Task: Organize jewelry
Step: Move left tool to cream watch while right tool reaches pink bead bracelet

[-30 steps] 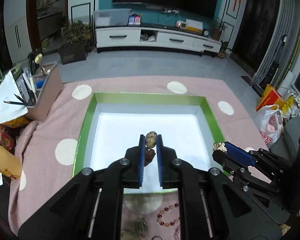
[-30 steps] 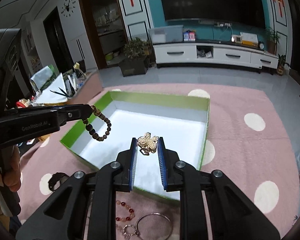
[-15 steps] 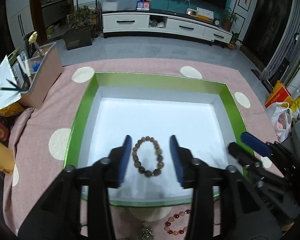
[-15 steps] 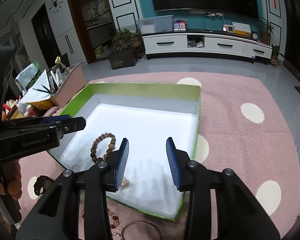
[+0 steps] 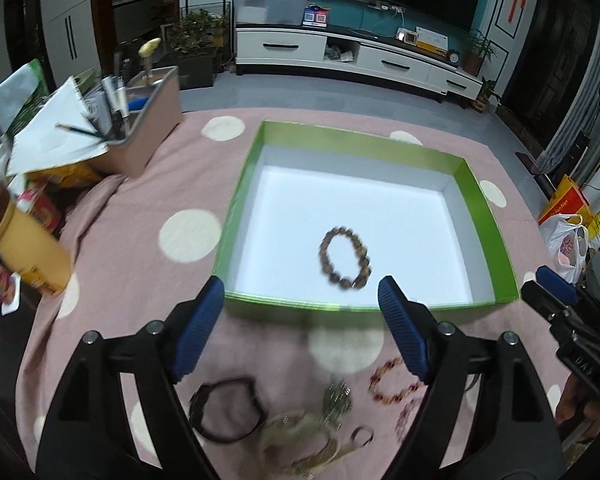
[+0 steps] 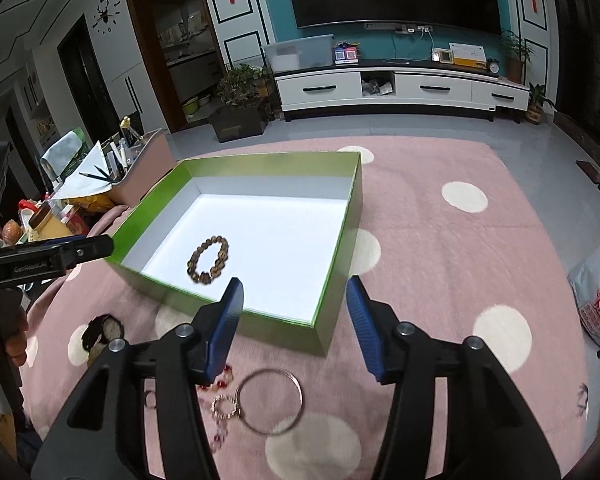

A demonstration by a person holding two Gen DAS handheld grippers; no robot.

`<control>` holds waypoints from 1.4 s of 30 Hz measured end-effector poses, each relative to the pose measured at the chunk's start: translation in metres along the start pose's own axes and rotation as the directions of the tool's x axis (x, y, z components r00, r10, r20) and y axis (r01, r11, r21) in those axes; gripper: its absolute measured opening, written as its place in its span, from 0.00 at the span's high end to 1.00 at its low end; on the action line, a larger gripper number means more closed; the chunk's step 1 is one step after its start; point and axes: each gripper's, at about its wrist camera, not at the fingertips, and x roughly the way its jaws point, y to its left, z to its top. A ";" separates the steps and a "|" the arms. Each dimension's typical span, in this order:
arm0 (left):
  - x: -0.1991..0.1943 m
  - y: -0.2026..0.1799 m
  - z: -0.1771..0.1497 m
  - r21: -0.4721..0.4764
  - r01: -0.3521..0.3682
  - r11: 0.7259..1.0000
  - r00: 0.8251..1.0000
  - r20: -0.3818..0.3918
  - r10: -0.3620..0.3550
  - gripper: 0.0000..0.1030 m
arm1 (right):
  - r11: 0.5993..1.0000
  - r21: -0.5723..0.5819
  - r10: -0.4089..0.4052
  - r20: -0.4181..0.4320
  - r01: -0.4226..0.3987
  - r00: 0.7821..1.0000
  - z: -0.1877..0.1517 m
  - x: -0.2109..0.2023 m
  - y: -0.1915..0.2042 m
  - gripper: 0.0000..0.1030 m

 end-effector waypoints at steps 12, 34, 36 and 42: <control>-0.043 0.045 -0.072 -0.107 -0.041 0.993 0.999 -0.016 0.040 0.21 | 1.000 0.008 0.012 -0.021 -0.012 1.000 -0.035 -0.035 0.005 0.47; -0.032 0.043 -0.134 -0.163 -0.031 0.986 0.995 -0.096 0.016 0.21 | 0.997 0.018 0.077 -0.146 -0.075 0.986 -0.100 -0.035 0.032 0.48; -0.028 0.042 -0.134 -0.162 -0.035 0.986 0.995 -0.102 0.018 0.22 | 0.996 0.018 0.085 -0.160 -0.083 0.983 -0.103 -0.031 0.034 0.47; -0.014 0.039 -0.134 -0.150 -0.044 0.988 0.992 -0.123 0.026 0.26 | 0.995 0.005 0.099 -0.196 -0.100 0.976 -0.110 -0.016 0.046 0.48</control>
